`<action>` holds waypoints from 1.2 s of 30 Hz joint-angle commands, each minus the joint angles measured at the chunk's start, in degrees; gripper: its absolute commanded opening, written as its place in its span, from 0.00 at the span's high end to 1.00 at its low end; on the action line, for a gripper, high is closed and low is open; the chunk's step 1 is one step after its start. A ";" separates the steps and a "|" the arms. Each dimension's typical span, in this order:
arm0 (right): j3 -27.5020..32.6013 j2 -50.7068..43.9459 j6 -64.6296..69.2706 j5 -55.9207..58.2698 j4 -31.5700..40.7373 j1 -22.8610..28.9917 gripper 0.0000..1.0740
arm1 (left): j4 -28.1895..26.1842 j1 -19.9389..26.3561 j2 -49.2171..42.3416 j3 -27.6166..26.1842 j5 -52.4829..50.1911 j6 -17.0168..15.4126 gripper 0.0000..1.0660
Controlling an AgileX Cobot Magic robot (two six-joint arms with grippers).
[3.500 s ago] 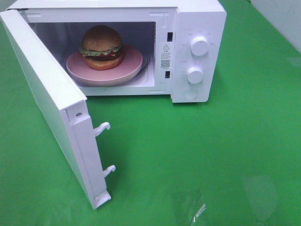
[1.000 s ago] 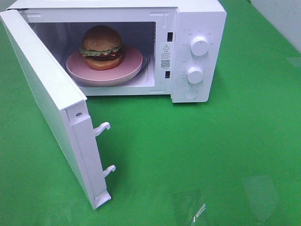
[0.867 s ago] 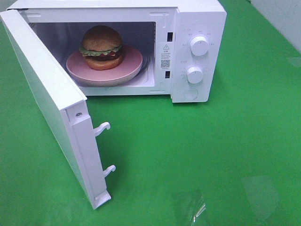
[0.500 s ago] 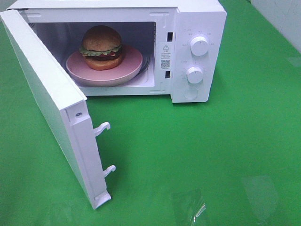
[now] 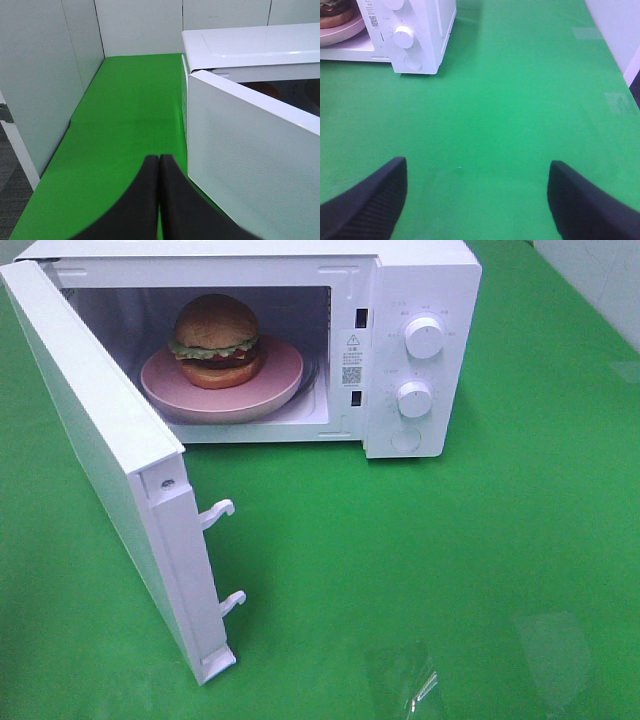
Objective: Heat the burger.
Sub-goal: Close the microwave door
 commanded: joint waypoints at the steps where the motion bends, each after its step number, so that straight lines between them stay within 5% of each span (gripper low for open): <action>1: 0.17 -1.32 -0.63 -0.74 0.06 -0.23 0.29 | -0.34 0.17 5.79 0.23 -7.16 0.06 1.00; 12: 0.17 -1.32 -0.63 -0.74 0.06 -0.23 0.29 | -0.63 0.17 19.54 0.86 -22.06 0.06 1.00; 20: 0.17 -1.32 -0.63 -0.74 0.06 -0.23 0.29 | -0.63 0.17 24.64 11.52 -39.30 -0.63 1.00; 28: 0.17 -1.32 -0.63 -0.74 0.06 -0.23 0.29 | 0.69 -0.06 29.39 16.21 -49.73 -3.67 1.00; 32: 0.17 -1.32 -0.63 -0.74 0.06 -0.23 0.29 | 5.39 -0.06 33.58 16.33 -55.12 -7.96 1.00; 34: 0.17 -1.32 -0.63 -0.74 0.06 -0.23 0.29 | 15.30 -0.06 39.13 16.33 -60.91 -16.67 1.00; 36: 0.17 -1.32 -0.63 -0.74 0.06 -0.23 0.29 | 18.05 -0.06 40.62 16.33 -62.22 -19.08 1.00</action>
